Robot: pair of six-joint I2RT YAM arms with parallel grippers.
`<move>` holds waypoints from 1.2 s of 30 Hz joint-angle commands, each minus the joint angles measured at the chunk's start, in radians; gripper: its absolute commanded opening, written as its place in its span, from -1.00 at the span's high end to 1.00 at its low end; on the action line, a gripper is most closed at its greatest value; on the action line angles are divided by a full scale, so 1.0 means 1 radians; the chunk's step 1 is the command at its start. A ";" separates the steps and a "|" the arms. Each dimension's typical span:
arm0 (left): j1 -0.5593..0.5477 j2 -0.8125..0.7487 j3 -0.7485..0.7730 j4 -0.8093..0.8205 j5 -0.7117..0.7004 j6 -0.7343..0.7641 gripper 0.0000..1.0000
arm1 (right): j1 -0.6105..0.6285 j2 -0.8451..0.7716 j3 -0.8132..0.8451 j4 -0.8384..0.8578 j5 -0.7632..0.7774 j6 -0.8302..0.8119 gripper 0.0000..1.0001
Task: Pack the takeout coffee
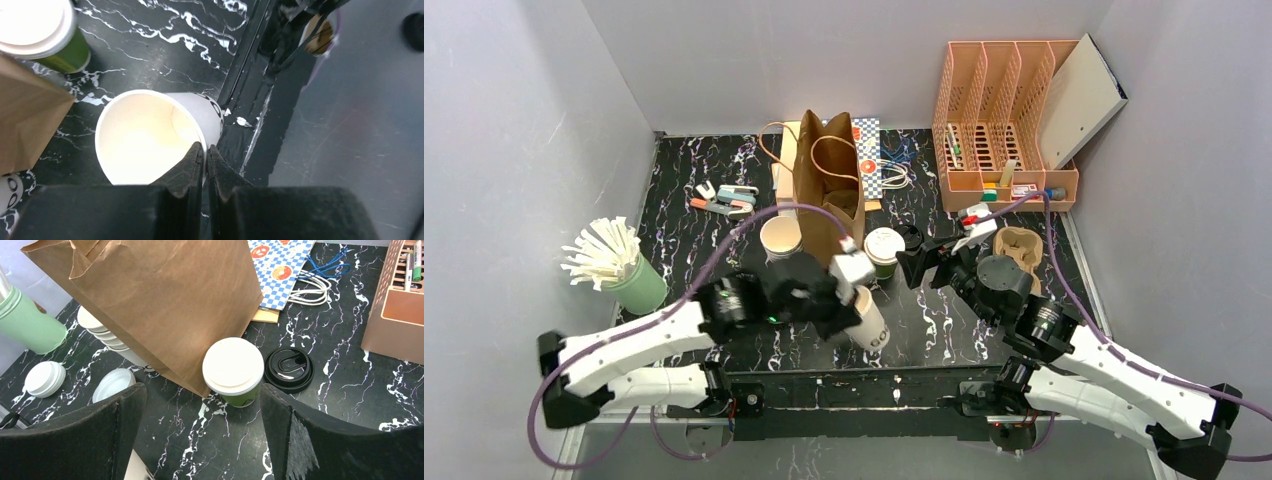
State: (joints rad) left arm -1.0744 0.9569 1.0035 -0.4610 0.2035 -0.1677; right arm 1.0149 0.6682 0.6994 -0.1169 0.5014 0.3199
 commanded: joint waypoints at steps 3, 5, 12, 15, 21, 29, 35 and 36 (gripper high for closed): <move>-0.279 0.239 0.036 0.049 -0.551 0.033 1.00 | 0.000 0.022 0.008 0.043 0.031 0.014 -0.84; -0.308 0.321 0.050 0.049 -0.619 0.052 1.00 | 0.000 0.018 0.005 0.046 0.027 0.011 -0.84; -0.324 0.477 0.071 0.060 -0.759 0.082 0.96 | 0.000 -0.013 -0.011 0.024 0.028 0.013 -0.84; -0.325 0.485 0.074 0.062 -0.789 0.074 0.65 | 0.000 -0.037 -0.022 0.011 0.034 0.016 -0.84; -0.324 0.433 0.115 0.022 -0.728 0.014 -0.33 | 0.000 -0.063 -0.028 -0.003 0.046 0.018 -0.84; -0.323 0.240 0.131 -0.180 -0.823 -0.192 -0.24 | 0.000 -0.078 -0.032 -0.024 0.059 0.016 -0.84; -0.321 0.118 0.083 -0.407 -1.016 -0.501 -0.45 | 0.000 -0.078 -0.041 -0.013 0.042 0.019 -0.84; -0.319 0.093 0.069 -0.427 -1.041 -0.545 -0.51 | 0.000 -0.078 -0.039 -0.012 0.038 0.019 -0.84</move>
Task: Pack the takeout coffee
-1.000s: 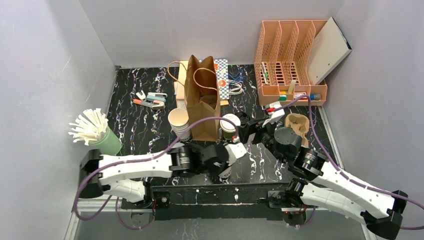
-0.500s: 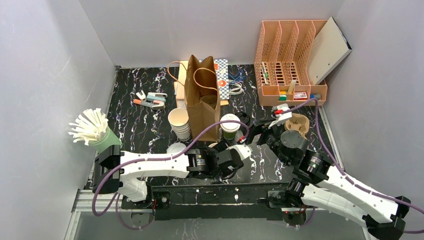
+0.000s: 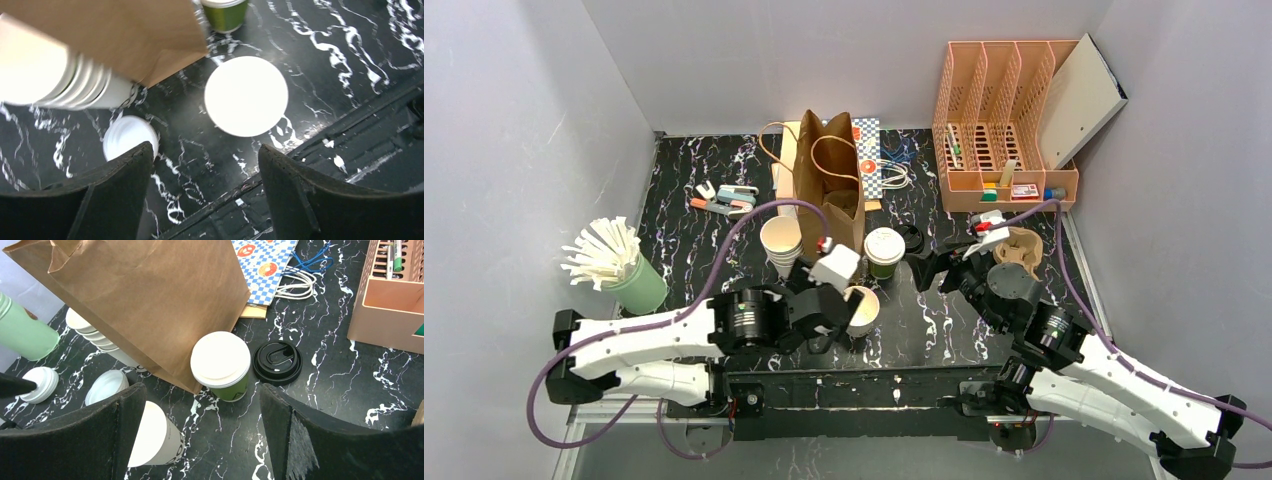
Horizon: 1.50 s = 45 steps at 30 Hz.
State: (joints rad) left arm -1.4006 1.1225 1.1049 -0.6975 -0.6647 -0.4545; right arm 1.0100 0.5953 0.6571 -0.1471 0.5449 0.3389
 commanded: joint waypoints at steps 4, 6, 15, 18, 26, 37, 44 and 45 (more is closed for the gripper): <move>0.009 -0.197 -0.132 -0.177 -0.266 -0.349 -0.85 | 0.005 0.003 0.001 0.029 -0.021 0.000 -0.83; 0.010 -0.268 -0.215 -0.113 -0.313 -0.345 -0.96 | 0.005 0.006 0.001 0.034 -0.027 -0.001 -0.83; 0.033 -0.489 -0.565 0.287 -0.519 -0.200 -0.96 | 0.004 0.006 0.001 0.041 -0.047 -0.014 -0.83; 0.112 -0.490 -0.617 0.392 -0.500 -0.115 -0.96 | 0.004 0.005 0.006 0.040 -0.051 -0.015 -0.83; 0.522 -0.388 -0.695 0.686 -0.006 0.082 -0.96 | 0.005 -0.010 0.004 0.026 -0.048 -0.018 -0.83; 0.642 -0.199 -0.720 0.933 0.098 0.096 -0.96 | 0.004 -0.011 0.003 0.025 -0.045 -0.028 -0.83; 0.687 -0.102 -0.769 1.132 0.082 0.097 -0.96 | 0.004 -0.001 0.010 0.029 -0.043 -0.042 -0.83; 0.693 -0.083 -0.767 1.145 0.079 0.096 -0.96 | 0.005 0.001 0.012 0.029 -0.043 -0.044 -0.83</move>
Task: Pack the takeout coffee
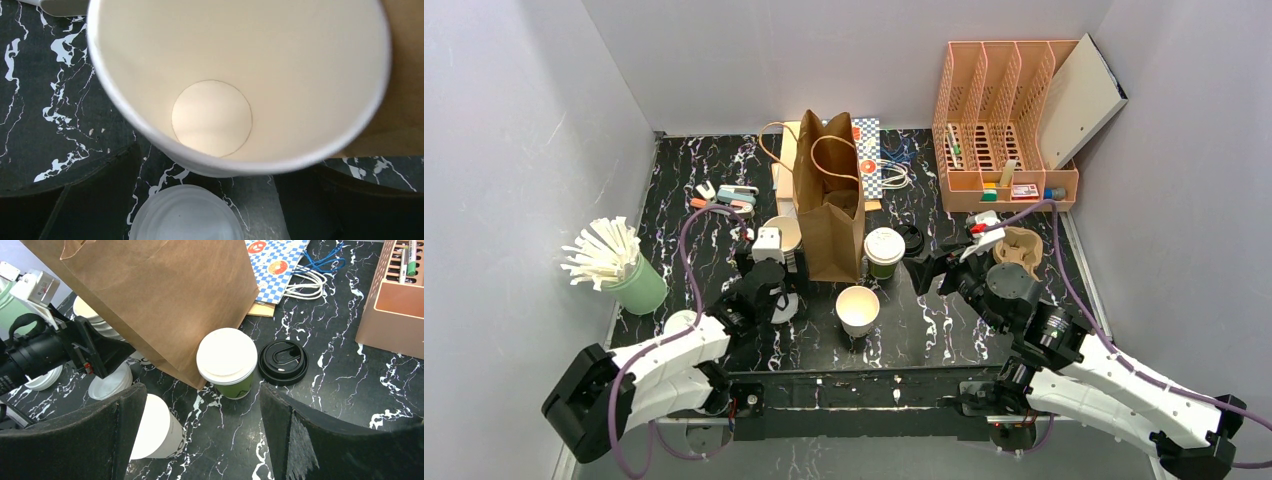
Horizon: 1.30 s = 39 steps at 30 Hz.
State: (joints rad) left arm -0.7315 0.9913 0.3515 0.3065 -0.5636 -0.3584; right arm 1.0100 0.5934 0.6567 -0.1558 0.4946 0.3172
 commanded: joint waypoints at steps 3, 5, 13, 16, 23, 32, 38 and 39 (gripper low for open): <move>0.036 0.083 -0.018 0.182 -0.060 0.013 -0.96 | 0.005 0.005 0.017 0.037 0.010 -0.025 -0.83; 0.043 0.086 -0.022 0.185 -0.107 0.021 -0.96 | 0.005 0.005 0.018 0.037 0.009 -0.025 -0.83; 0.105 0.062 -0.044 0.179 -0.211 0.106 -0.96 | 0.004 0.008 0.015 0.037 0.010 -0.025 -0.84; 0.156 0.077 -0.033 0.176 -0.185 0.095 -0.97 | 0.004 0.011 0.014 0.042 0.005 -0.026 -0.84; 0.245 0.125 -0.011 0.181 -0.201 0.096 -0.96 | 0.005 0.013 0.023 0.032 -0.006 -0.019 -0.84; 0.282 0.081 0.002 0.057 -0.100 -0.015 -0.96 | 0.004 -0.014 0.023 0.004 -0.005 0.000 -0.84; 0.279 -0.098 0.006 -0.172 0.086 -0.118 -0.93 | 0.005 -0.017 0.013 0.007 -0.007 0.008 -0.84; 0.279 -0.132 0.019 -0.221 0.122 -0.121 -0.89 | 0.005 -0.015 0.012 0.007 -0.009 0.008 -0.84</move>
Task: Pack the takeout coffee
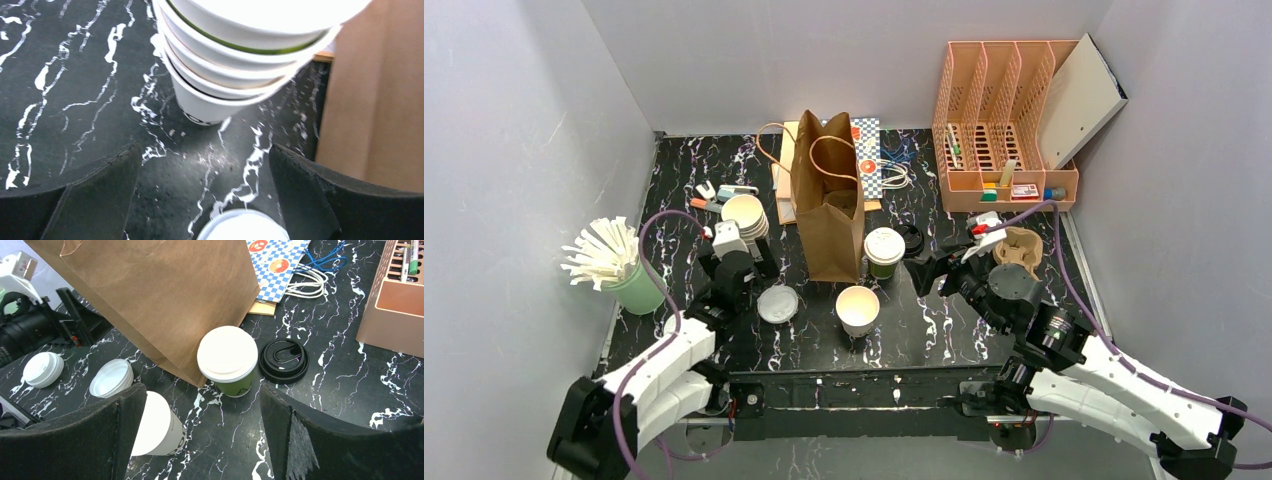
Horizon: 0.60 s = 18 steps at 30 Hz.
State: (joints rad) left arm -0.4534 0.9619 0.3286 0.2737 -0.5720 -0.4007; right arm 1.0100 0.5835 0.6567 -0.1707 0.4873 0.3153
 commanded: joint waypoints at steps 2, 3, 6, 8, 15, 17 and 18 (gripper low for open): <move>-0.002 -0.141 0.072 -0.277 0.216 -0.081 -0.79 | 0.005 0.000 0.009 0.029 -0.007 0.010 -0.84; -0.002 -0.157 0.088 -0.323 0.263 -0.081 -0.72 | 0.004 0.003 0.009 0.032 -0.008 0.010 -0.84; -0.004 -0.174 0.133 -0.419 0.384 -0.082 -0.38 | 0.004 0.007 0.008 0.042 -0.014 0.008 -0.84; -0.005 -0.172 0.165 -0.483 0.443 -0.081 -0.14 | 0.005 0.011 0.009 0.048 -0.020 0.004 -0.85; -0.040 -0.152 0.212 -0.560 0.541 -0.048 0.21 | 0.004 0.011 0.012 0.046 -0.026 0.001 -0.85; -0.065 -0.132 0.212 -0.561 0.537 -0.051 0.21 | 0.005 0.006 0.010 0.046 -0.025 0.001 -0.85; -0.078 -0.120 0.211 -0.562 0.530 -0.054 0.22 | 0.005 0.003 0.009 0.043 -0.024 0.001 -0.85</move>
State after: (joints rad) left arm -0.4915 0.8139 0.5091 -0.2230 -0.0818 -0.4641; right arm 1.0100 0.6025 0.6567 -0.1677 0.4644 0.3153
